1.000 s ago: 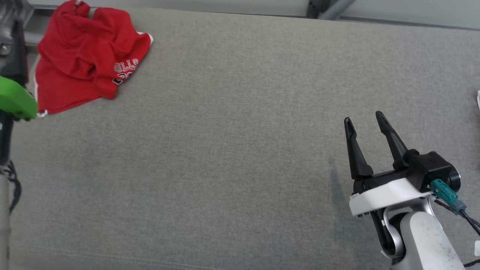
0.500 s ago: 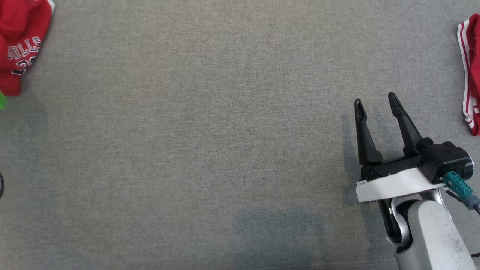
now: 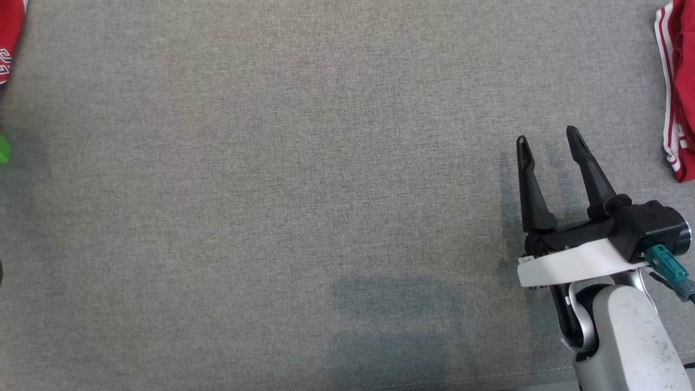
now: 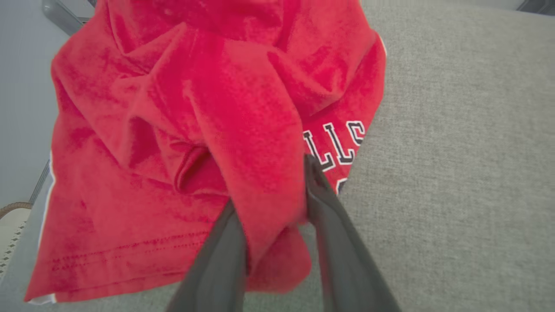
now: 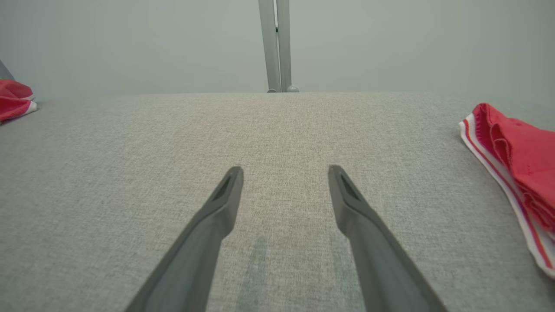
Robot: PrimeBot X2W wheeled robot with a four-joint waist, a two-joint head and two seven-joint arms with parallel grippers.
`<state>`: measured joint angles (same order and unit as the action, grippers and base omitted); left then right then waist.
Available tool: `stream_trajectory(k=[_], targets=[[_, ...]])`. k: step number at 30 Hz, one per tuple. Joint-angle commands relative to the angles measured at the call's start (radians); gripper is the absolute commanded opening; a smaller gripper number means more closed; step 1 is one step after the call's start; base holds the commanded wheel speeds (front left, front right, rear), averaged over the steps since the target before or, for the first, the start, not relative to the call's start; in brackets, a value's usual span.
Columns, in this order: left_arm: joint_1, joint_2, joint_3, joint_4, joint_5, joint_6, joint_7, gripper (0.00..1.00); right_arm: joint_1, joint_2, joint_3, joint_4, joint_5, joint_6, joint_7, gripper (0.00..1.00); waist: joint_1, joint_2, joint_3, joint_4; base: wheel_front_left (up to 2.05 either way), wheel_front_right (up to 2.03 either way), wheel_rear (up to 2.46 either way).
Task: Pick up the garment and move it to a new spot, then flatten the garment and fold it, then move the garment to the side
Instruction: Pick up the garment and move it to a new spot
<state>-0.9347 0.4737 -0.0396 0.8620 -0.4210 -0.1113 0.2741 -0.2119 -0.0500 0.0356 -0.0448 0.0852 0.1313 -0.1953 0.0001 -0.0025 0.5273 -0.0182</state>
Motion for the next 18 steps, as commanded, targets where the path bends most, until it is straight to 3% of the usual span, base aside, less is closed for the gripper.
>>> stream_trajectory(k=[1, 12, 18], targets=[[-0.015, 0.006, -0.004, 0.005, 0.010, -0.002, -0.014, 0.00, -0.009, -0.001, -0.002, -0.004, -0.008, -0.001, -0.003, 1.00, -0.0001, 0.0025, -0.011, 0.005, 0.00, 0.00, 0.00], [-0.040, 0.031, -0.033, 0.027, 0.043, -0.003, -0.185, 0.00, 0.014, -0.001, -0.003, 0.028, 0.008, -0.001, -0.010, 1.00, -0.0001, 0.0025, -0.129, 0.019, 0.00, 0.00, 0.00], [-0.052, 0.029, -0.082, 0.009, 0.058, -0.012, -0.217, 0.00, 0.037, -0.001, 0.004, 0.074, 0.039, -0.001, -0.028, 1.00, -0.0001, 0.0025, -0.249, 0.006, 0.00, 0.00, 0.00]])
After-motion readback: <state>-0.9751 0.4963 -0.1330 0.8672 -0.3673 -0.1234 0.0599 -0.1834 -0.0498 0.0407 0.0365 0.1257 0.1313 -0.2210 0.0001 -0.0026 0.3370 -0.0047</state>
